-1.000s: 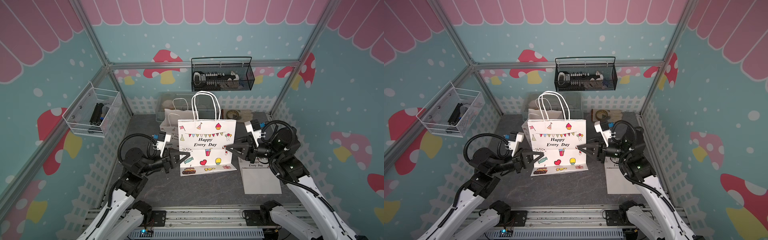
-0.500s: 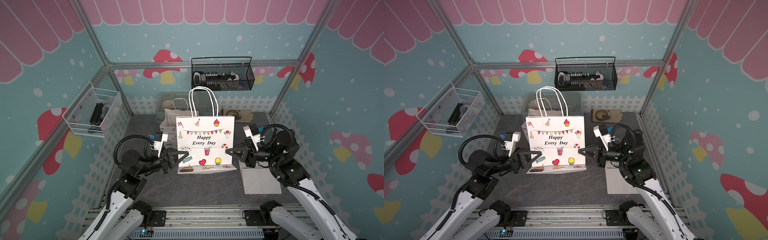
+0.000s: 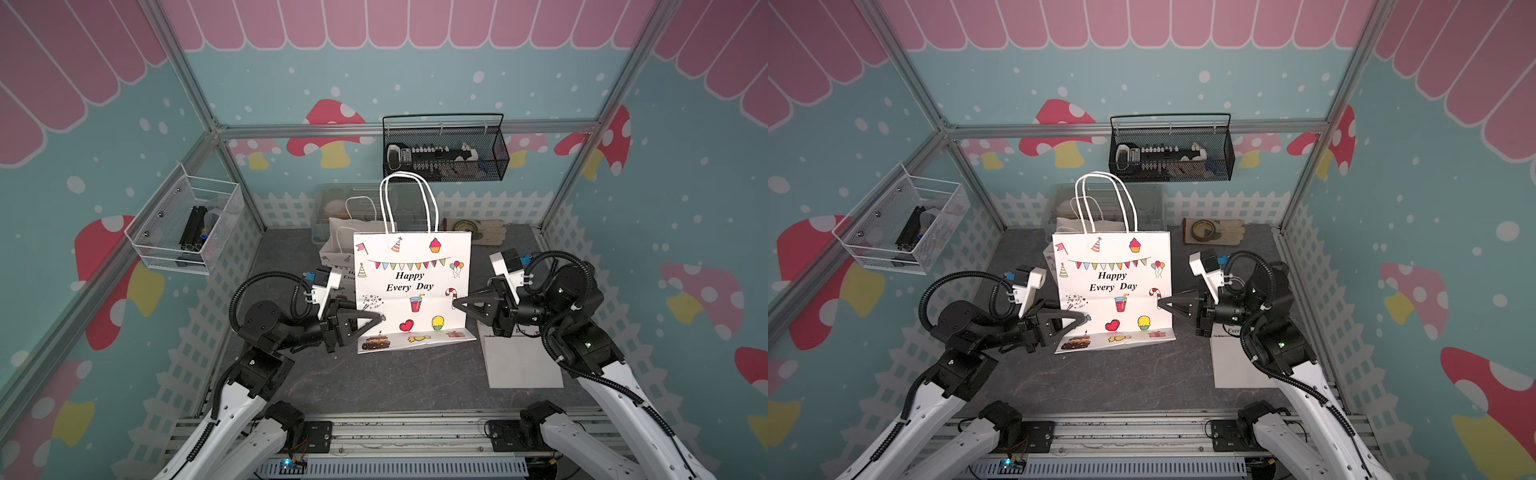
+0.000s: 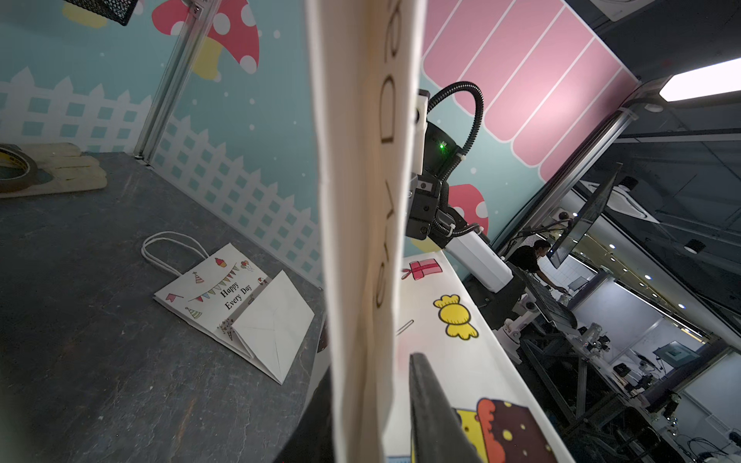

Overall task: Put away the paper bag
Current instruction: Press the paper bag.

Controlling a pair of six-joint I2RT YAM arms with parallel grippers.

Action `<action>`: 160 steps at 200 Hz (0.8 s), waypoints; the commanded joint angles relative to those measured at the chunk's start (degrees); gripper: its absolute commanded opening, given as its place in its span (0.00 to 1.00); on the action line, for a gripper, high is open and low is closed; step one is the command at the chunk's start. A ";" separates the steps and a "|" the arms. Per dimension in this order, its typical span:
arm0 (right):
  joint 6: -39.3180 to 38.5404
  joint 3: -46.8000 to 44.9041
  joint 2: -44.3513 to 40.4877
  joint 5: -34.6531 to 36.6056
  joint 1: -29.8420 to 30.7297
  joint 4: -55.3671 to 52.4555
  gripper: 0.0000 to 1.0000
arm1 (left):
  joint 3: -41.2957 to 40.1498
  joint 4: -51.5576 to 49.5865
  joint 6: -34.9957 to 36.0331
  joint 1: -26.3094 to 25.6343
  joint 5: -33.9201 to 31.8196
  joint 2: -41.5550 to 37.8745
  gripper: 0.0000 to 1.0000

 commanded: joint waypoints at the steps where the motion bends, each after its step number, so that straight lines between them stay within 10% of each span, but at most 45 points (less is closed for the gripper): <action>1: -0.93 1.84 -0.26 0.51 -0.07 0.06 0.00 | 2.12 -6.68 4.71 -0.34 1.63 -1.22 0.27; 44: -2.91 3.53 -0.16 0.32 -0.07 -3.39 0.00 | 2.30 -7.43 5.30 -0.34 0.49 -1.61 0.00; 94: -2.97 1.51 -0.53 -2.40 0.01 -3.52 0.04 | 2.42 -5.32 3.34 -0.34 -1.91 -0.84 0.00; 160: 3.04 -2.50 -5.83 -8.27 0.01 3.40 0.55 | 2.82 -3.64 1.90 -0.34 -3.54 -0.89 0.00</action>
